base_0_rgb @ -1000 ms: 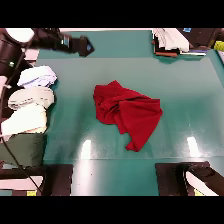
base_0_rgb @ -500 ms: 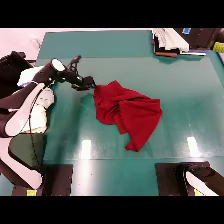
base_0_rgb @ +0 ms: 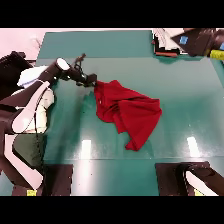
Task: Fold the shirts.
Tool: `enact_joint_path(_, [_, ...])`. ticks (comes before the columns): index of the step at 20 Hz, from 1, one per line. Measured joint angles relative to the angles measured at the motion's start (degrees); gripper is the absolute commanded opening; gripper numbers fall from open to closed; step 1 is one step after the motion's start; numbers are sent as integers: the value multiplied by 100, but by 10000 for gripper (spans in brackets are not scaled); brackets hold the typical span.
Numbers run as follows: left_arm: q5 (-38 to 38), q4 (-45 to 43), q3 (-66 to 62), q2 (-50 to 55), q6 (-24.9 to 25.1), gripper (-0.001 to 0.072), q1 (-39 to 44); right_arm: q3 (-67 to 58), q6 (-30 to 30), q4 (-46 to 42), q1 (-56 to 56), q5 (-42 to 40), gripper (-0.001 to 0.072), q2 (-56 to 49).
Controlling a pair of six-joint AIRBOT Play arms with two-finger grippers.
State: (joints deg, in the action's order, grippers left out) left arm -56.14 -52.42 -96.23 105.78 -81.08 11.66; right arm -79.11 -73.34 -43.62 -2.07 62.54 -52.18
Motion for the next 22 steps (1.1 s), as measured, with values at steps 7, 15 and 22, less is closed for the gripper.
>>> enact_joint_path(7, [-479,-133,-911,-192,81,23,-428,2430,-525,-713,1174,826,451,-44])
enact_joint_path(15, [-551,-157,-1029,-223,144,23,-490,4332,-490,-52,109,-354,438,-1320])
enact_joint_path(22, [-673,-162,-1071,-262,164,22,-498,3807,-468,251,-940,-1456,18,-2363])
